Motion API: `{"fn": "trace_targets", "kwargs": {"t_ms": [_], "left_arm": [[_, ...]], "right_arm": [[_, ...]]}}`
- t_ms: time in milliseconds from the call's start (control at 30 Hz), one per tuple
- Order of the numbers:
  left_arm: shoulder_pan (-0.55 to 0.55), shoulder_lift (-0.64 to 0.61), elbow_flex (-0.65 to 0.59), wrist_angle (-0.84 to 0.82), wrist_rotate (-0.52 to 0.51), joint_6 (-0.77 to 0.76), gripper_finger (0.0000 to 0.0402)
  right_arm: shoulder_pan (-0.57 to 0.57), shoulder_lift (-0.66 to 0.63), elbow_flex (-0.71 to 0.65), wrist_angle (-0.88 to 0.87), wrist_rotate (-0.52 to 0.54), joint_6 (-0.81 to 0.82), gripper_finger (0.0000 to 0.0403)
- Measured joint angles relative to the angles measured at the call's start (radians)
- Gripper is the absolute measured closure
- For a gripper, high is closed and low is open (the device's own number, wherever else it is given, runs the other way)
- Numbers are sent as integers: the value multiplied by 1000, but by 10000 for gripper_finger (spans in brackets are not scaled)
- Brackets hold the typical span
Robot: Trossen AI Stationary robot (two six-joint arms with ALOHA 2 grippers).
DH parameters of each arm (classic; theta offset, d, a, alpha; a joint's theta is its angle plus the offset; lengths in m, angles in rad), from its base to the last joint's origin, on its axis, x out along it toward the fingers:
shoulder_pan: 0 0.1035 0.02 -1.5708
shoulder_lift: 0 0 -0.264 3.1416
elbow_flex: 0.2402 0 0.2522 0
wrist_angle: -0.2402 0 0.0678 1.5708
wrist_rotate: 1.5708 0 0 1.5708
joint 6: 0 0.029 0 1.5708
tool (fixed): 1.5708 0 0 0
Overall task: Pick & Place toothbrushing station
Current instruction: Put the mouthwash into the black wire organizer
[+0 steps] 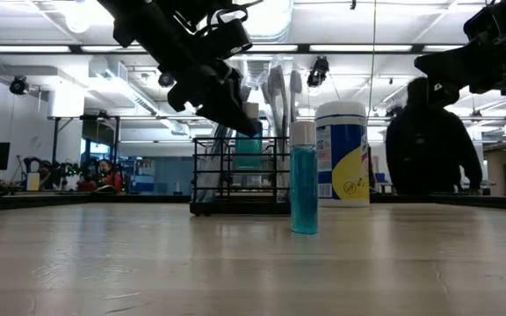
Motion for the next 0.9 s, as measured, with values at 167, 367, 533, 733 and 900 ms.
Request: {"fn": "trace_targets", "kwargs": {"t_ms": [167,367,533,733,900], "left_arm": [[1,1,0,-10,7,-20,267],[1,2,0,-14,9,-33,249],[2,2,0,-13,18,-35,268],[3,2,-1,-11,27,-37,300],[3,2,-4,16,32,-36,310]], "right_arm": [[0,0,0,2,0,0,394],[0,0,0,12,0,0,394],[0,0,0,13,0,0,394],[0,0,0,18,0,0,394],[0,0,0,18,0,5,394]]}}
